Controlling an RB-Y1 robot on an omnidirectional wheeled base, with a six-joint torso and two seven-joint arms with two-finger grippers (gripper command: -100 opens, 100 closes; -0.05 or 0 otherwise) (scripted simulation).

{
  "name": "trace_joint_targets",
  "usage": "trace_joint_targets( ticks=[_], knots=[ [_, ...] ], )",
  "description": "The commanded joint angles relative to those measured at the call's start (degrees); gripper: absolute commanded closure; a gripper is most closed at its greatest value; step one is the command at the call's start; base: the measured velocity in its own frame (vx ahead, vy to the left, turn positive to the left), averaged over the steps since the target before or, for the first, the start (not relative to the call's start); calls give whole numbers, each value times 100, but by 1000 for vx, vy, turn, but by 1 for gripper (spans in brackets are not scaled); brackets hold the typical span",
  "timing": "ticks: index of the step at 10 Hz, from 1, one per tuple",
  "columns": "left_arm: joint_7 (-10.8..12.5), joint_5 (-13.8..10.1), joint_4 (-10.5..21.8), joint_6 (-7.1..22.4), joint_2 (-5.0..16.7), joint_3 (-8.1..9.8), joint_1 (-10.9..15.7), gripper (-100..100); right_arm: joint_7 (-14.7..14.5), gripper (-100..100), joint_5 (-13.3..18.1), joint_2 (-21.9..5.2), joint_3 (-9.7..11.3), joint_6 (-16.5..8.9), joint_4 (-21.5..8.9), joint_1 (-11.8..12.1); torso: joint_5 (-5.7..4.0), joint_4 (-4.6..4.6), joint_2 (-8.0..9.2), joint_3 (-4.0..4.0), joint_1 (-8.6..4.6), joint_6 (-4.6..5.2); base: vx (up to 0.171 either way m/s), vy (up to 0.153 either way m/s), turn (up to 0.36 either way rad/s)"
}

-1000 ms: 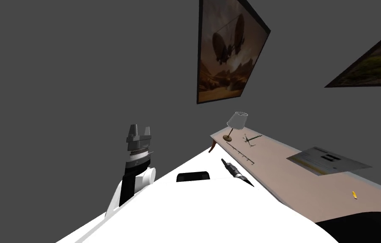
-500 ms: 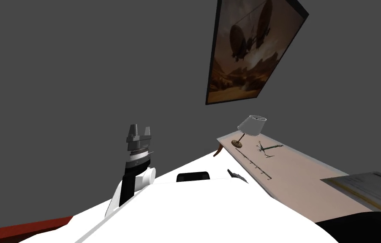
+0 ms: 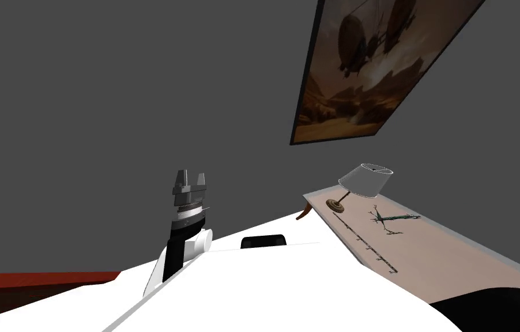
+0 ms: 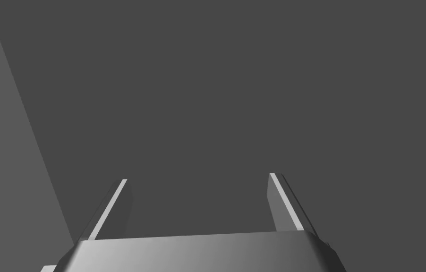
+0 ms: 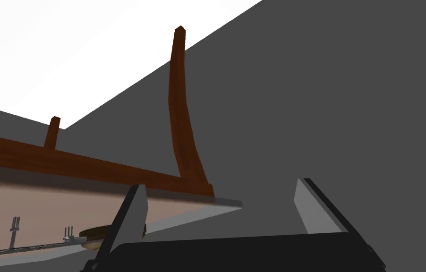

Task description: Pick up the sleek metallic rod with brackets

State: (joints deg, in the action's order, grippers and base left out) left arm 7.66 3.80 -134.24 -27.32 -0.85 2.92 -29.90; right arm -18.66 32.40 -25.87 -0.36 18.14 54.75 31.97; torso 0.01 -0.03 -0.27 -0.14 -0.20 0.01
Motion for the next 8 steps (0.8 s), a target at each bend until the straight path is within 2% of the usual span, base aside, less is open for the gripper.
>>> trace_joint_targets(
  ticks=[1,2,3,4,6,8],
  knots=[
    [0,0,0,0,0,0,0,0,-88,-100,81,18,44,-176,-169,24,0,0,0,0,0,0,97,-47,137],
    [0,0,0,0,0,1,-1,0,-191,-100,165,-84,72,-266,-437,96,-3,-1,2,0,1,5,73,-43,214],
    [0,0,0,0,0,0,0,0,-294,-100,242,-183,102,-353,-620,168,-1,1,9,4,1,3,111,-52,376],
    [0,0,0,0,0,0,0,0,-294,-100,242,-183,102,-353,-687,168,-2,0,-2,-2,-5,-1,95,-63,134],
    [0,0,0,0,0,1,-1,0,-500,-100,374,-371,169,-516,-1106,311,-2,0,2,0,-6,3,108,-71,235],
    [0,0,0,0,0,1,-1,0,-500,-100,374,-371,169,-516,-1129,311,-3,0,6,1,-6,5,42,-60,82]
  ],
)
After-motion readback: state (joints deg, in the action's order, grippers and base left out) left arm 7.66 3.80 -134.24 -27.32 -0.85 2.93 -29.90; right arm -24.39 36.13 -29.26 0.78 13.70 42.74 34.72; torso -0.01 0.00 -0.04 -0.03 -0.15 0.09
